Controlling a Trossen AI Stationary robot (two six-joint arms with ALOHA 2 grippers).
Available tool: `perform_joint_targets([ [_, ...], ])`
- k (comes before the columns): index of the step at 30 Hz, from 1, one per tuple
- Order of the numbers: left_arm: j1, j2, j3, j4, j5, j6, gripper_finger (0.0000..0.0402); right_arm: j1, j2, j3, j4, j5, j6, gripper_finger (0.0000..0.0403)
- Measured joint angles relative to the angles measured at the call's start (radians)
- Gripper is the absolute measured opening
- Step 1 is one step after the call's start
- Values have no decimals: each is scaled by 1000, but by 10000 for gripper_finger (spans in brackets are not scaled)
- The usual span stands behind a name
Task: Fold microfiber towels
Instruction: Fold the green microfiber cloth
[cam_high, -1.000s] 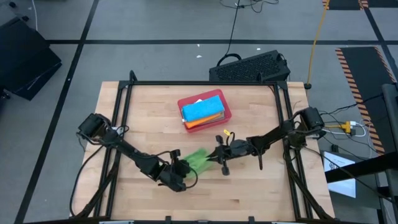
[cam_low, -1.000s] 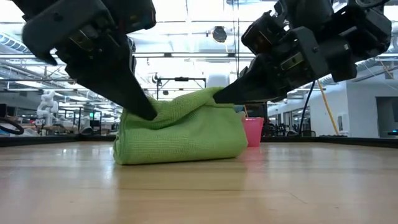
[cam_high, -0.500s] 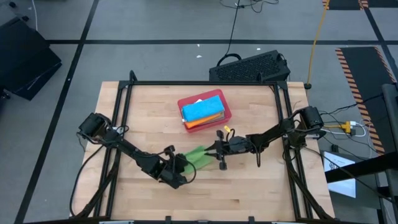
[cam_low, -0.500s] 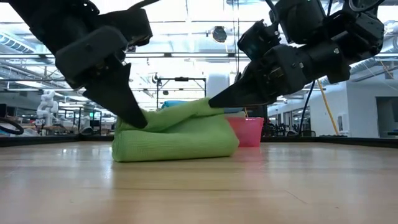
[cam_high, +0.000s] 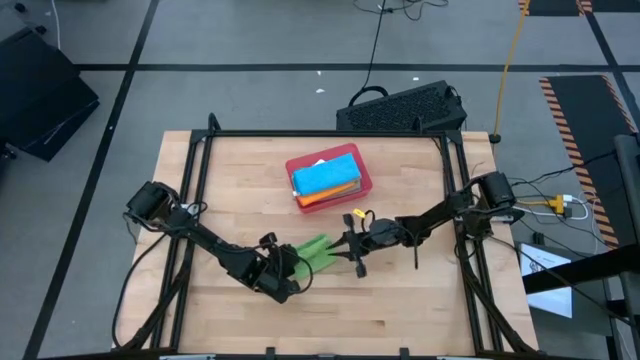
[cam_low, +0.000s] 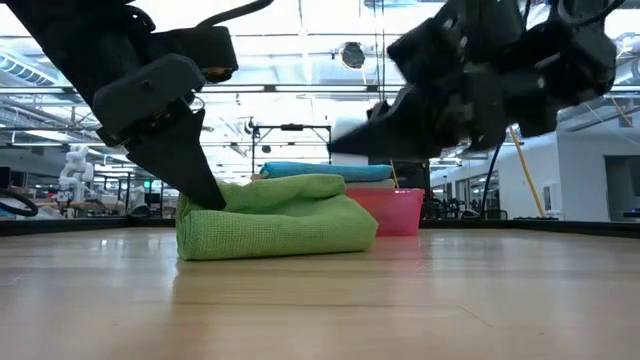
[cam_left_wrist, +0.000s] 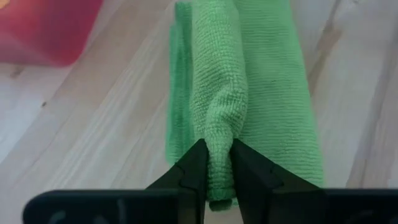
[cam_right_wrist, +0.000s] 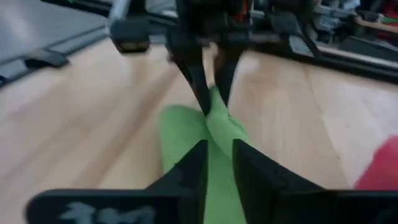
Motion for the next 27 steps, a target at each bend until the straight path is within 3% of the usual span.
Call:
perform_joint_targets([
  [7,0,0,0,-15,-24,-22,105,-41,146,93,6,-69,24,5],
  [16,-17,-116,0,-85,-48,-16,168,-83,253,135,-12,-69,95,1],
  [21,-38,-158,1,60,-209,137,172,-83,257,135,-11,-69,95,1],
  [24,-33,-110,1,165,-211,237,172,-83,258,134,0,-69,98,0],
  [27,-30,-50,0,170,-206,237,173,-83,257,134,3,-70,98,0],
])
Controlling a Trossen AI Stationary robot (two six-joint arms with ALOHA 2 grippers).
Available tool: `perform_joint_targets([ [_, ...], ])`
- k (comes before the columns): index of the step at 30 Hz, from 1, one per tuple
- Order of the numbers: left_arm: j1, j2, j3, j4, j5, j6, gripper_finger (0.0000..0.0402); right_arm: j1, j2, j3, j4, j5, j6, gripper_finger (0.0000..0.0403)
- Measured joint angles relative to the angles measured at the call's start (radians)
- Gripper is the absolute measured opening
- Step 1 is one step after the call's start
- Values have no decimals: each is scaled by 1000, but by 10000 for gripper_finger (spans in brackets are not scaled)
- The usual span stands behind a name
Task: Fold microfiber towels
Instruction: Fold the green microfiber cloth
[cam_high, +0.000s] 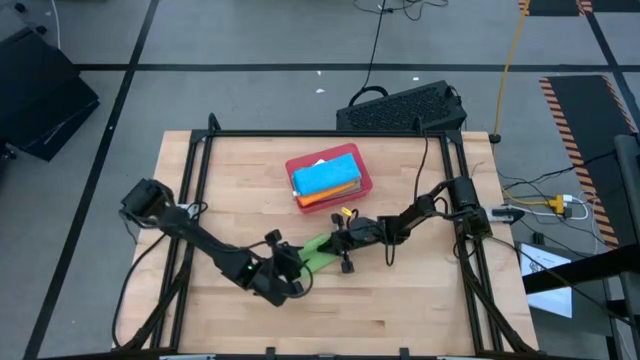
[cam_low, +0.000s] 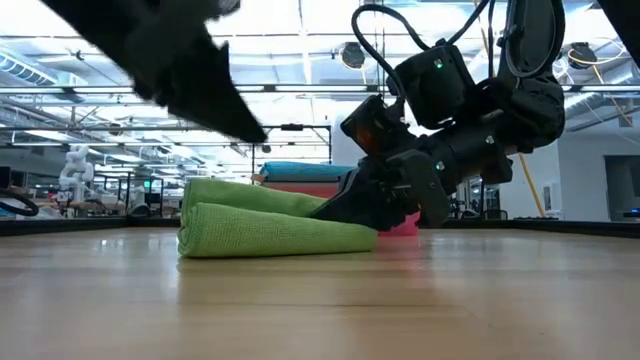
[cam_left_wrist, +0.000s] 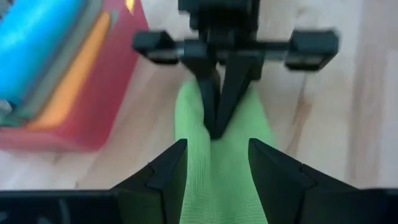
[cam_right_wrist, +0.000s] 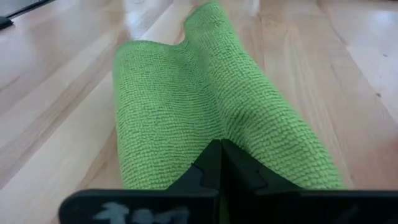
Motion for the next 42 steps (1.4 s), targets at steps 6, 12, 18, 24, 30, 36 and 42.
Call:
perform_joint_targets([
  [6,2,24,0,-72,-16,-138,173,13,-27,-2,-20,-3,-1,0],
  [12,-3,0,1,-181,26,-247,173,20,-62,-2,-25,-3,-14,0],
  [18,11,1,-29,-178,116,-288,173,20,-67,-2,-32,-3,-18,0],
  [24,29,1,-109,-151,151,-357,173,21,-67,-2,-32,-3,-20,0],
  [30,34,1,-168,119,213,-188,171,21,-67,-2,-36,-3,-29,0],
  [36,29,-9,-169,155,214,-93,94,25,-99,-2,-73,-1,-25,0],
  [42,28,-35,-169,156,214,-36,15,29,-272,-2,-328,22,-25,14],
])
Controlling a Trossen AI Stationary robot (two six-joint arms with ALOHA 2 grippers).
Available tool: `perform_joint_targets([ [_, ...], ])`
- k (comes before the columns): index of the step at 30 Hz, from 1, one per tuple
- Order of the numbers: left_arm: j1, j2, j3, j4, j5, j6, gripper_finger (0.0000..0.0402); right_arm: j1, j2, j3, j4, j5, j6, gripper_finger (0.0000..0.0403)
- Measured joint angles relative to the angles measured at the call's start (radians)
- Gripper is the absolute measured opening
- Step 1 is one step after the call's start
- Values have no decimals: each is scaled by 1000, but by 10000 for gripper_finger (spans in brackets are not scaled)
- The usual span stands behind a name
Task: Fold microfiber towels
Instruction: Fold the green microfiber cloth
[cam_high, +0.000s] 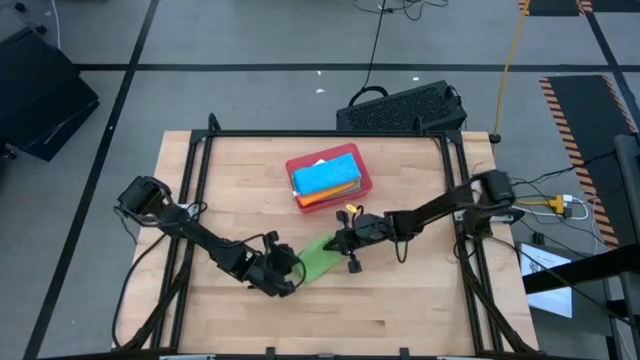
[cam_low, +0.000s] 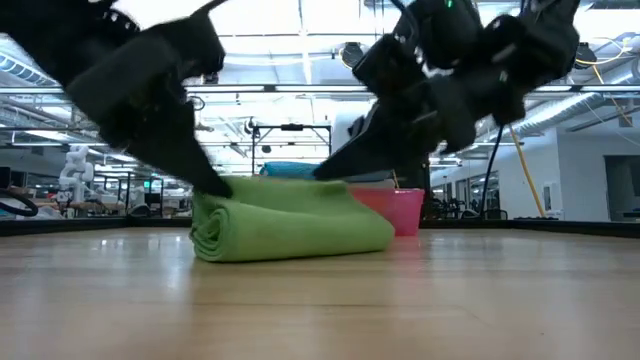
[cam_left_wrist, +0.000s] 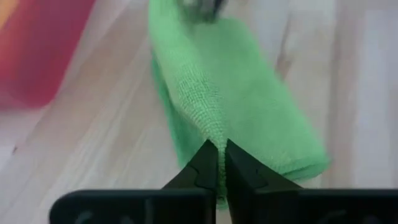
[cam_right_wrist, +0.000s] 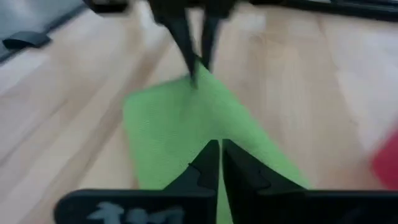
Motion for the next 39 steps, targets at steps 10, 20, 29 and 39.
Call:
perform_joint_targets([
  [10,-2,-25,3,110,18,163,13,-89,-207,0,-273,14,-9,177],
  [20,-7,-25,3,190,18,235,12,-170,-108,0,-191,-381,65,254],
  [29,-22,-25,3,227,19,315,13,-140,-40,0,-81,-440,64,228],
  [39,-31,-25,3,262,14,377,11,-109,11,0,-54,-439,56,92],
])
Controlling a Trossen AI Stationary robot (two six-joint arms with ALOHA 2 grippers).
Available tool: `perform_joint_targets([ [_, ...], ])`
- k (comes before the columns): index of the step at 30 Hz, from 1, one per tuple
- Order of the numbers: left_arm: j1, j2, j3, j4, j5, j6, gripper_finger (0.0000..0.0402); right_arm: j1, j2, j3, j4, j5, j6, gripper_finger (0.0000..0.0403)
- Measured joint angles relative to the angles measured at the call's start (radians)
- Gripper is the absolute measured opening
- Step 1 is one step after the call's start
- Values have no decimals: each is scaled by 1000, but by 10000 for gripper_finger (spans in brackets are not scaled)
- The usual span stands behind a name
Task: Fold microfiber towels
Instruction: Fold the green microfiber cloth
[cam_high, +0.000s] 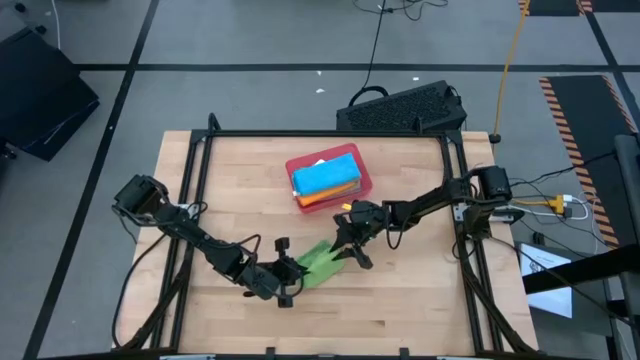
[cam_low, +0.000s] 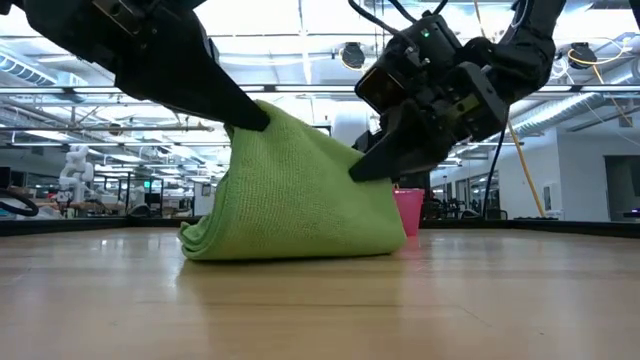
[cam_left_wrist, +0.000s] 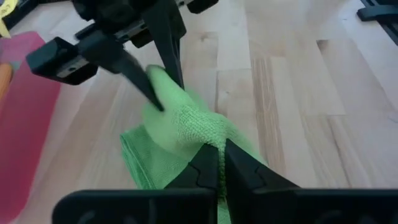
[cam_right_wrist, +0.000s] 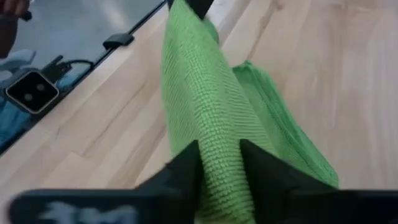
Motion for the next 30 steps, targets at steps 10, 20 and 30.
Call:
perform_joint_targets([
  [10,4,0,0,-17,13,-346,104,89,-39,0,-32,142,-128,8],
  [20,-67,0,0,-18,-23,-550,298,254,-67,0,-155,478,-217,3],
  [30,-87,58,0,21,-187,-532,330,281,-67,0,-135,557,-232,2],
])
